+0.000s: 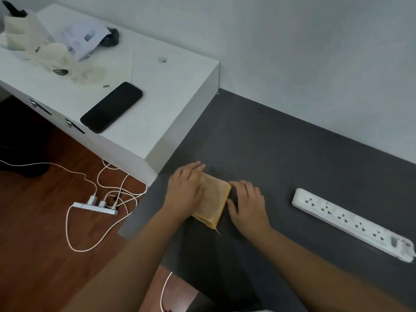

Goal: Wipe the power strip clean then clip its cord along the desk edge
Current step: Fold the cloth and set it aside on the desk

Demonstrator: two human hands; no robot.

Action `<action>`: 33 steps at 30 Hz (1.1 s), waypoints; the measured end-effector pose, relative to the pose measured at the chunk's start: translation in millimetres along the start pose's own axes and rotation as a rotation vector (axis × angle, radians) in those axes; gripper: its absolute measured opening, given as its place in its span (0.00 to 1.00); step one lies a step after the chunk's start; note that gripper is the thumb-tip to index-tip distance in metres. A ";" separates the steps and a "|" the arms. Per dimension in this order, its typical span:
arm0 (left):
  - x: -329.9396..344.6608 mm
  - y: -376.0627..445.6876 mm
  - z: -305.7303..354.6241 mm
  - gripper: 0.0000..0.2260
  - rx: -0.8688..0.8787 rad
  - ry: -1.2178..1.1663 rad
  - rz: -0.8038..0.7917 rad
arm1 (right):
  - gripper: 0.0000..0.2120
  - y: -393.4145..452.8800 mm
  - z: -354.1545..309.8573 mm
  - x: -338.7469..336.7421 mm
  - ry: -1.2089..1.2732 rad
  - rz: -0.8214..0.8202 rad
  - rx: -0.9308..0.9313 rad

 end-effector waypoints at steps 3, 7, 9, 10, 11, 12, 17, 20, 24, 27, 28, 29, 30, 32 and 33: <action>20.4 -19.6 4.7 0.26 0.176 0.073 -0.157 | 0.22 -6.9 -9.1 9.9 -0.200 -0.080 -0.200; 40.3 -30.9 -16.7 0.30 0.128 0.157 -0.249 | 0.27 -7.0 2.6 27.1 -0.290 -0.315 -0.104; 41.8 -30.2 -19.9 0.30 0.146 0.159 -0.245 | 0.27 -6.2 7.4 27.4 -0.349 -0.318 -0.119; 41.8 -29.1 -20.7 0.30 0.153 0.165 -0.245 | 0.28 -5.4 8.2 26.4 -0.382 -0.326 -0.139; 42.1 -27.4 -22.1 0.30 0.158 0.173 -0.243 | 0.28 -3.8 8.8 26.7 -0.411 -0.346 -0.150; 41.9 -25.7 -23.1 0.29 0.159 0.179 -0.239 | 0.28 -1.0 8.7 26.1 -0.429 -0.368 -0.154; 40.0 -20.1 -25.7 0.29 0.152 0.181 -0.264 | 0.32 9.6 10.0 24.9 -0.436 -0.402 -0.195; 36.0 -19.6 -19.6 0.30 0.129 0.145 -0.284 | 0.32 7.6 11.7 16.1 -0.430 -0.393 -0.228; 31.6 -17.4 9.8 0.29 0.150 0.084 -0.240 | 0.27 -6.1 23.7 -8.6 -0.350 -0.312 -0.130; 35.3 -8.5 48.8 0.28 0.236 0.040 -0.257 | 0.27 -21.9 49.3 -32.9 -0.355 -0.274 -0.008; 37.6 -5.0 62.8 0.28 0.279 0.036 -0.271 | 0.27 -28.0 60.2 -41.5 -0.367 -0.251 0.026; 40.5 -1.2 77.7 0.28 0.327 0.041 -0.284 | 0.27 -34.9 71.8 -50.9 -0.376 -0.219 0.062; 44.3 2.5 91.9 0.28 0.375 0.049 -0.299 | 0.27 -41.7 84.3 -59.6 -0.383 -0.184 0.100; 52.0 9.9 120.9 0.28 0.456 0.068 -0.337 | 0.27 -55.4 110.1 -76.2 -0.388 -0.130 0.199; 56.5 13.5 135.3 0.28 0.494 0.083 -0.356 | 0.27 -62.4 123.1 -83.8 -0.385 -0.109 0.261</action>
Point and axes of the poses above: each hand's wrist, its own y-axis towards the middle knuckle, its own x-axis out of the palm, z = x × y, the point moved 2 cm from there along y, towards the middle knuckle, and after that the axes turned 5 degrees about z, right-handed, at the moved point
